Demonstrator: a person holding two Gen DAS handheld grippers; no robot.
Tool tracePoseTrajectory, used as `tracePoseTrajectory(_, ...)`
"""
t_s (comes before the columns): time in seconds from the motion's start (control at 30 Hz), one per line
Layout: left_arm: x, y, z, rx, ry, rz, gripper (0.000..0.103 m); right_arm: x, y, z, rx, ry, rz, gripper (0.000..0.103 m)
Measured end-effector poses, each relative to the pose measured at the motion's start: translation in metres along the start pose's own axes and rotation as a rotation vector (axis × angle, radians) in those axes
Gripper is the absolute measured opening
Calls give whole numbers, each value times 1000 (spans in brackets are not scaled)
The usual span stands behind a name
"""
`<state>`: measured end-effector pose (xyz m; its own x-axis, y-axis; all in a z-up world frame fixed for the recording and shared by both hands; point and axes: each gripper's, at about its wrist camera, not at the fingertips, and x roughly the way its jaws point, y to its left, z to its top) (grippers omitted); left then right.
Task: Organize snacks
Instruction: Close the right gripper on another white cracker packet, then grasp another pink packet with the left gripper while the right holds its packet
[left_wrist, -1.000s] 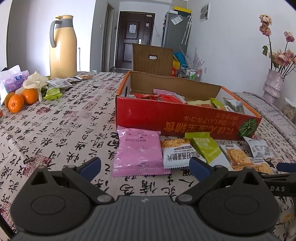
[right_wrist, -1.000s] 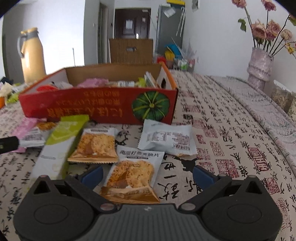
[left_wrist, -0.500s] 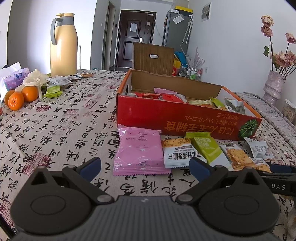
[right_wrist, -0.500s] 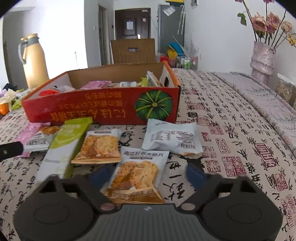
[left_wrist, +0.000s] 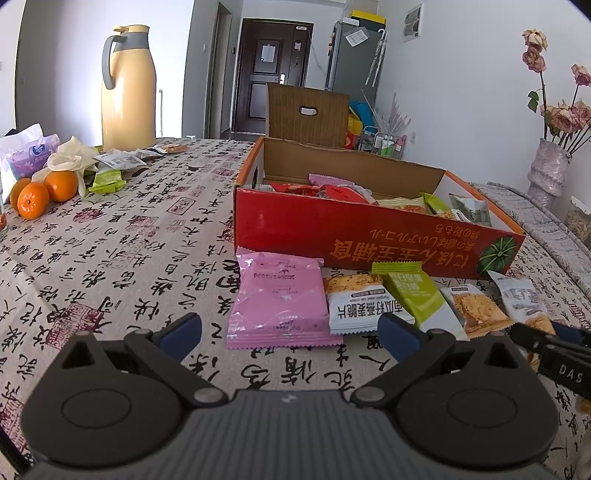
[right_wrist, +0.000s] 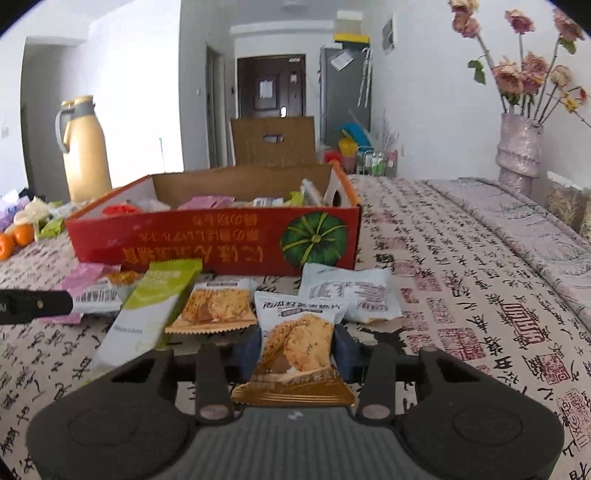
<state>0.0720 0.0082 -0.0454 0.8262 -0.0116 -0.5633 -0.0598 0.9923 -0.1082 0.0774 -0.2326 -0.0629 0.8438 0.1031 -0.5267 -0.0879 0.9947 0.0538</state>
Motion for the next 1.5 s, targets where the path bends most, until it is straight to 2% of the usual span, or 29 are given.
tracePoseTrajectory(0.23,-4,5,9,-12,16,6,103,-6,-6,-1,46,-52,-13,41)
tracePoseTrajectory(0.43,-1,6,31,7,19,62,103,-6,-8,-2,59,-59,-8,41)
tracePoseTrajectory(0.67,27,6,50,26,94,110,103,-7,-10,-2,78,-65,-2,41)
tracePoseTrajectory(0.97,58,1,42,41,178,127,103,-5,-12,-2,87,-59,9,41)
tracePoseTrajectory(1.03,60,0,40,47,184,127,100,-5,-12,-2,88,-58,11,41)
tracePoseTrajectory(1.13,63,0,40,50,196,114,90,-5,-12,-2,90,-56,13,41)
tracePoseTrajectory(1.17,63,-1,39,51,203,106,83,-5,-12,-2,90,-56,14,41)
tracePoseTrajectory(1.33,61,-5,35,79,197,88,65,-4,-12,-2,90,-55,13,41)
tracePoseTrajectory(1.5,57,-4,34,81,186,82,63,-4,-12,-2,89,-59,13,41)
